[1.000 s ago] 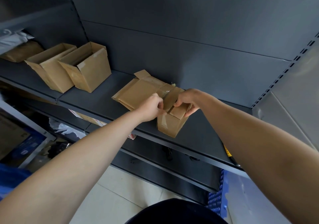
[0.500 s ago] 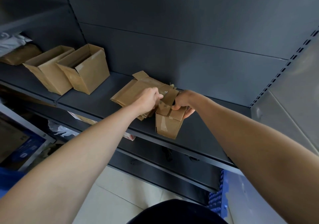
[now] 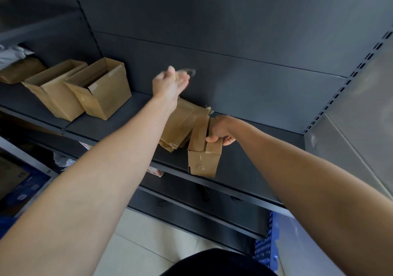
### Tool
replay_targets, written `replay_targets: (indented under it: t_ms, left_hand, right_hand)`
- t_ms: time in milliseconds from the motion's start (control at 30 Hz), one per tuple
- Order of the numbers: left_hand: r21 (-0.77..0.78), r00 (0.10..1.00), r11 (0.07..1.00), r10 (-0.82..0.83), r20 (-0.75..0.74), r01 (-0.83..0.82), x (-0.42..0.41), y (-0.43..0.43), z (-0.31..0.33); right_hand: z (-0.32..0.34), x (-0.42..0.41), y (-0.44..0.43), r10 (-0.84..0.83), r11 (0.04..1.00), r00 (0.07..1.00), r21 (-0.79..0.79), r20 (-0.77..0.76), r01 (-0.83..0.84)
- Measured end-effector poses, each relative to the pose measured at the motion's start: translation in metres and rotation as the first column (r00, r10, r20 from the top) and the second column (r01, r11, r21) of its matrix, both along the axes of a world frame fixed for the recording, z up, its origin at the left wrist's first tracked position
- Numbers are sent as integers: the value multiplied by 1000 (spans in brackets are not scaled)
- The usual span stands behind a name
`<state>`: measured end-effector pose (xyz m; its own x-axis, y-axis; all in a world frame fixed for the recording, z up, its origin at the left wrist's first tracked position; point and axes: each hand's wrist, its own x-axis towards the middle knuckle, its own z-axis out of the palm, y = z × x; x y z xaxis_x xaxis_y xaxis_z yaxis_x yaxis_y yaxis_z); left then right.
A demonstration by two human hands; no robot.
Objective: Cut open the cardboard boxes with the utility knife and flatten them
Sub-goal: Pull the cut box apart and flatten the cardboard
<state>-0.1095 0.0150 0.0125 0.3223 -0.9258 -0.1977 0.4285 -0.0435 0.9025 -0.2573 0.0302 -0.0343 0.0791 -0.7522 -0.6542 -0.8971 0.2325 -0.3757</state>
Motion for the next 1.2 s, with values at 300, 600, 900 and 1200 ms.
replay_targets:
  t_ms: [300,600,900,1200]
  left_hand:
    - [156,621,974,-226,751,167,16,17,-21]
    - [427,233,885,-462,856,187,34,51,-55]
    - [644,268,656,-752,603,393,44,66,-64]
    - [714,178,642,-766,618,281,28,73,-74]
  right_hand:
    - [-1,-5,2,-5,999,998,-33,67,7]
    - [-3,-6,0,-31,1000,995,1,91,31]
    - [-1,-8,3,-30,999,994,-19,103,33]
    - [0,-8,8,-54,998,994,-25,100,57]
